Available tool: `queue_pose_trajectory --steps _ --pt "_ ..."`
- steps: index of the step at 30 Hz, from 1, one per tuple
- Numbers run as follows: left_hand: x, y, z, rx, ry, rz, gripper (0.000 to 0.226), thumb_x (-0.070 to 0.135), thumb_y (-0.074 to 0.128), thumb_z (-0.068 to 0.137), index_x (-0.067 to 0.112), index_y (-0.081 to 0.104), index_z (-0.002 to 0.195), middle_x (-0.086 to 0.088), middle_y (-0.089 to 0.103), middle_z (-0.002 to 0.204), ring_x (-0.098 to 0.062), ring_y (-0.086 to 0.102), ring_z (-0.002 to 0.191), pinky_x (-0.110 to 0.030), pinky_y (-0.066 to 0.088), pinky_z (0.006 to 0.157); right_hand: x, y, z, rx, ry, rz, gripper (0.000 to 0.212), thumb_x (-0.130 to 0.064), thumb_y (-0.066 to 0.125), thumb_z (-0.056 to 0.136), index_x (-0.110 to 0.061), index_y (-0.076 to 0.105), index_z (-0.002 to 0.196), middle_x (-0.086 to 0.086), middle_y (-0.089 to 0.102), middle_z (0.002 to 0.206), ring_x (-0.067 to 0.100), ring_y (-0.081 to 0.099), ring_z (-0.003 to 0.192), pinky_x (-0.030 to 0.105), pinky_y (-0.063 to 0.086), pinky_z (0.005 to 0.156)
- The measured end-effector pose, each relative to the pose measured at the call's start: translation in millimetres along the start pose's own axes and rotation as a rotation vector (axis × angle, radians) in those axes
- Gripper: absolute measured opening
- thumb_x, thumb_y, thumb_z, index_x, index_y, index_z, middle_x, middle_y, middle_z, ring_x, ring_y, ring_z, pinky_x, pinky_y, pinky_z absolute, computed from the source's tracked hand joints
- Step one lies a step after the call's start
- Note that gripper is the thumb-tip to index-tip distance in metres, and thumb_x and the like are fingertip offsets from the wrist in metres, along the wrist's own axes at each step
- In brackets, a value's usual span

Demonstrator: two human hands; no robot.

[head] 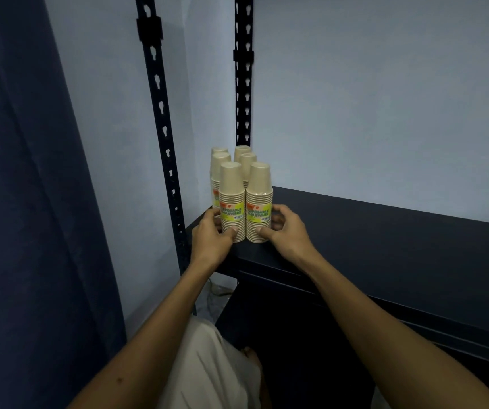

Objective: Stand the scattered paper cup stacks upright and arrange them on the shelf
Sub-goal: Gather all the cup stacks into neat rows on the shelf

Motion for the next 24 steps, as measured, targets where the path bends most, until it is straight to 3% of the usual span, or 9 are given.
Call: queue_pose_trajectory --steps 9,15,24 --pt "28 50 -6 -0.194 0.066 -0.040 0.050 0.013 0.075 0.079 0.012 0.053 0.124 0.002 0.061 0.104 -0.014 0.061 0.096 -0.031 0.051 0.087 11 -65 -21 0.076 0.028 -0.048 0.055 -0.007 0.076 0.078 -0.011 0.052 0.128 0.003 0.067 0.118 0.014 0.066 0.105 0.040 0.054 0.094" --pt "52 110 1 -0.346 0.119 -0.018 0.052 0.019 0.077 0.078 0.011 0.053 0.123 -0.005 0.067 0.109 -0.016 0.064 0.096 -0.036 0.054 0.089 27 -127 -29 0.167 0.078 -0.103 0.053 -0.009 0.077 0.077 -0.011 0.054 0.125 0.003 0.068 0.114 0.014 0.067 0.102 0.041 0.055 0.093" --pt "83 191 15 -0.473 0.147 -0.050 0.053 0.018 0.076 0.080 0.011 0.052 0.126 0.002 0.062 0.104 -0.013 0.062 0.096 -0.023 0.048 0.080 49 -198 -23 0.277 0.120 -0.154 0.050 -0.012 0.076 0.079 -0.012 0.055 0.125 0.001 0.067 0.115 0.011 0.066 0.101 0.034 0.056 0.090"
Point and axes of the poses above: each hand's wrist, its own z-axis towards the middle knuckle, its own y-axis out of the palm, x = y × z, the point moved 5 cm from there along z, towards the middle knuckle
